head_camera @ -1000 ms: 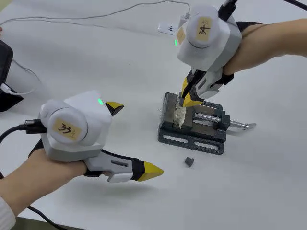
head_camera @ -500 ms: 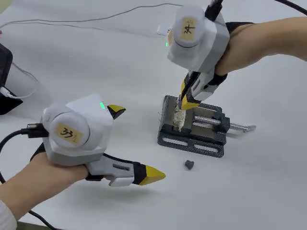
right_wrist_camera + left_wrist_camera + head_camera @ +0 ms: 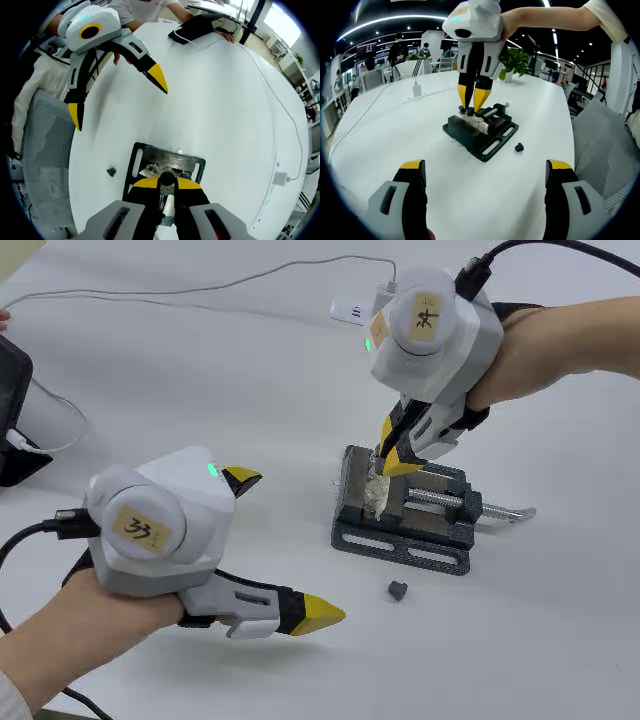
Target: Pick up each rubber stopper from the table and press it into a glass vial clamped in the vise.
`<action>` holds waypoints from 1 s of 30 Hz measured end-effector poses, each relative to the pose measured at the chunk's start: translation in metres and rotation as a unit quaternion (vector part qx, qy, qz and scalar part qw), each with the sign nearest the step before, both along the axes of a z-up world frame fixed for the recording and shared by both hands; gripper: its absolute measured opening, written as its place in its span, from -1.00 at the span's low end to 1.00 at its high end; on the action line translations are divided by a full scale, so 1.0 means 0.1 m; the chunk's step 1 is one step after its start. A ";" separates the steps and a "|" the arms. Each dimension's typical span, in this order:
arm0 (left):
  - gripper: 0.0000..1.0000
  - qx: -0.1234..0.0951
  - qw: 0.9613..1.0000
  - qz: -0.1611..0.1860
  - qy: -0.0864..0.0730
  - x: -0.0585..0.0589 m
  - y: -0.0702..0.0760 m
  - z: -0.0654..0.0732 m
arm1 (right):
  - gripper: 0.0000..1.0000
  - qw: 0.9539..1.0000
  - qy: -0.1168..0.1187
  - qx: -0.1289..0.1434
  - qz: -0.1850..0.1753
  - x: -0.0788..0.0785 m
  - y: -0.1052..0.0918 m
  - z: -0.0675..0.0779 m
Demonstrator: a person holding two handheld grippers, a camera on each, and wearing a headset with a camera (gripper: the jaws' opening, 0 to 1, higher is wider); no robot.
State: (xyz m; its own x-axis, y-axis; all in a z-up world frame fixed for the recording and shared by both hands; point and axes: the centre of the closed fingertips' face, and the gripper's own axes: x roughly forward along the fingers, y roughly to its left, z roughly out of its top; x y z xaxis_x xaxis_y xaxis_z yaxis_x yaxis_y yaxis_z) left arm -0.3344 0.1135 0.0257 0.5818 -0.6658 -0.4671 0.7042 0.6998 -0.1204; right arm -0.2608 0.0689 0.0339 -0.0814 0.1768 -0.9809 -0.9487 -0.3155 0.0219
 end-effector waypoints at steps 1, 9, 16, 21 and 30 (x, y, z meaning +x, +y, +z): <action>0.98 0.001 1.000 0.000 -0.001 0.00 0.00 0.00 | -0.88 1.000 0.000 0.000 0.001 0.00 0.00 0.00; 0.98 -0.001 1.000 0.001 -0.001 -0.01 0.00 0.01 | -0.86 1.000 -0.005 0.001 0.021 0.04 0.01 -0.01; 0.98 -0.001 1.000 0.002 -0.002 0.00 0.00 0.02 | -0.81 0.999 -0.013 0.000 0.038 0.08 0.00 -0.01; 0.98 0.000 1.000 0.003 -0.004 0.01 0.01 0.03 | -0.76 0.999 -0.013 0.013 0.036 0.11 0.01 0.04; 0.98 0.000 1.000 0.004 -0.008 0.04 0.03 0.06 | -0.89 1.000 -0.005 0.026 0.016 0.12 -0.01 0.10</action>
